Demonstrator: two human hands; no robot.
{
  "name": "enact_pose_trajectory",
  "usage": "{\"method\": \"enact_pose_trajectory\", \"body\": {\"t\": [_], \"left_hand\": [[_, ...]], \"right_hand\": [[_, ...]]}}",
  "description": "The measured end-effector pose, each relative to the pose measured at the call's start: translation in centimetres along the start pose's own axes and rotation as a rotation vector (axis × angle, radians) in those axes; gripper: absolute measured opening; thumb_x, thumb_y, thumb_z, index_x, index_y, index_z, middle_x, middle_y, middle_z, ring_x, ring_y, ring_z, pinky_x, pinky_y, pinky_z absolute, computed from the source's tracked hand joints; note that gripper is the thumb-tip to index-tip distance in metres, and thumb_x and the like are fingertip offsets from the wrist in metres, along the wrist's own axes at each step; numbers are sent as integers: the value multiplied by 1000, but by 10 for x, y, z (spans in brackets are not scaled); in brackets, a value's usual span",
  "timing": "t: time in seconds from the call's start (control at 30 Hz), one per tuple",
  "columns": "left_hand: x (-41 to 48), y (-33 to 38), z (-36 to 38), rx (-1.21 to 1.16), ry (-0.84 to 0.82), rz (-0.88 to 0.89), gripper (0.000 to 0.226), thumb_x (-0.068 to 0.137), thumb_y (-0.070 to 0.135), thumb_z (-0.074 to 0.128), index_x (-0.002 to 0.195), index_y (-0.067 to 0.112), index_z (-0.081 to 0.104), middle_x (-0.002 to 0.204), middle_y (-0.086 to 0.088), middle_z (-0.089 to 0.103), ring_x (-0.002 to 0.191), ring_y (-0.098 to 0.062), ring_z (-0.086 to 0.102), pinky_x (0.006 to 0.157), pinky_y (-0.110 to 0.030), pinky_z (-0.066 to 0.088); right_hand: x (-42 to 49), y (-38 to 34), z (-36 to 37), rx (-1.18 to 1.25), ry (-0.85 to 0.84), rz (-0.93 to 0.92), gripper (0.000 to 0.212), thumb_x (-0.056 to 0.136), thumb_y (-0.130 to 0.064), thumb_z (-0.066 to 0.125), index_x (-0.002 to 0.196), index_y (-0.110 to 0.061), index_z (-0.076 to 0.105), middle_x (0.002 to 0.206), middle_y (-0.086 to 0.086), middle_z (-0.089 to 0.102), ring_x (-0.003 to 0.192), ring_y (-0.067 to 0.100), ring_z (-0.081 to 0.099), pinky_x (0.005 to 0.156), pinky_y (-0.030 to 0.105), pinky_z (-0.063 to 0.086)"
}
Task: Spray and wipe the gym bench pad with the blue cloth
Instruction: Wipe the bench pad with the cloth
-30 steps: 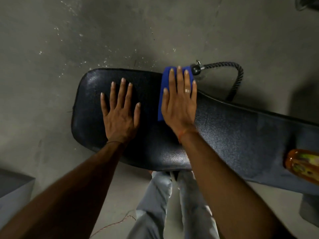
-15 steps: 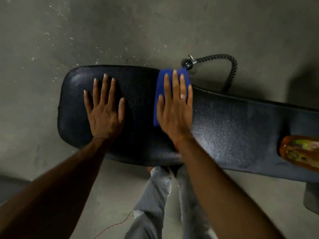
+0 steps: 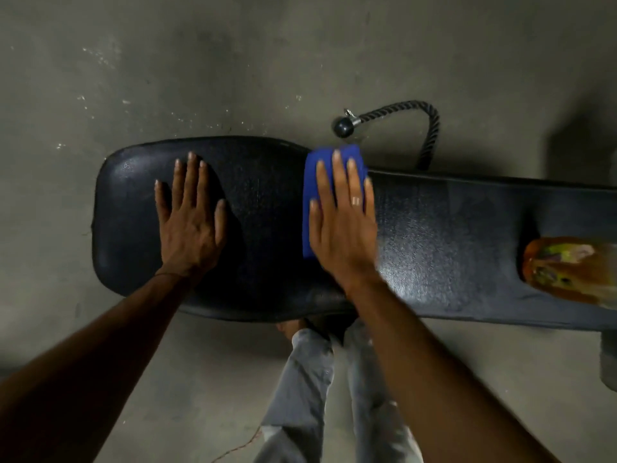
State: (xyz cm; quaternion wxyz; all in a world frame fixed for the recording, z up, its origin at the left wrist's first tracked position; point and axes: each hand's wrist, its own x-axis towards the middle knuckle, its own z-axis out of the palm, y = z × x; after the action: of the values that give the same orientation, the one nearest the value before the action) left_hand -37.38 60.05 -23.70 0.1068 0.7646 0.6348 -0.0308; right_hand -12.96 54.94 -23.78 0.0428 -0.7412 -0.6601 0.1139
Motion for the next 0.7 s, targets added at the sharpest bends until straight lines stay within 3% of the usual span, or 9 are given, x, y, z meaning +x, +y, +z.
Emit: {"method": "enact_pose_trajectory", "body": {"t": [0.13, 0.23, 0.37, 0.5, 0.6, 0.7], "left_hand": [[21, 69, 11, 3, 0, 23, 71, 104, 52, 21, 163, 16, 7, 172, -5, -1, 159, -24, -4, 127, -57, 0], [33, 120, 16, -12, 26, -76, 69, 104, 48, 21, 163, 14, 12, 172, -6, 3, 159, -27, 0, 126, -60, 5], [31, 122, 22, -7, 39, -91, 67, 105, 47, 19, 163, 16, 9, 172, -5, 1, 159, -25, -2, 126, -58, 7], [32, 124, 23, -6, 55, -84, 67, 104, 46, 20, 163, 16, 9, 172, -4, 0, 159, -25, -2, 127, -57, 4], [33, 124, 22, -13, 52, -82, 67, 105, 46, 19, 163, 16, 7, 172, -4, -1, 159, -24, -3, 127, -57, 2], [32, 125, 18, -22, 49, -87, 67, 104, 46, 18, 163, 16, 8, 172, -3, 0, 159, -24, -3, 127, -57, 3]], "right_hand": [[37, 5, 0, 26, 26, 112, 61, 112, -38, 19, 168, -15, 16, 176, 11, 13, 163, 29, 10, 131, 51, 14], [-43, 10, -2, -10, 0, 95, 62, 112, -36, 23, 169, -16, 6, 177, 9, 1, 164, 28, 1, 132, 50, 12], [-128, 34, -1, -115, -104, 16, 65, 110, -36, 30, 169, -18, 8, 177, 8, 2, 164, 29, 5, 130, 53, 21], [-45, 59, -8, -102, -30, 51, 62, 110, -37, 28, 168, -21, 14, 177, 6, 7, 164, 27, 7, 132, 49, 14], [29, 78, -13, -20, 37, 185, 59, 110, -37, 24, 165, -16, 28, 174, 10, 23, 162, 30, 16, 132, 50, 15], [2, 74, -13, -12, 48, 212, 59, 111, -35, 25, 167, -17, 22, 175, 8, 18, 163, 28, 11, 133, 49, 12]]}}
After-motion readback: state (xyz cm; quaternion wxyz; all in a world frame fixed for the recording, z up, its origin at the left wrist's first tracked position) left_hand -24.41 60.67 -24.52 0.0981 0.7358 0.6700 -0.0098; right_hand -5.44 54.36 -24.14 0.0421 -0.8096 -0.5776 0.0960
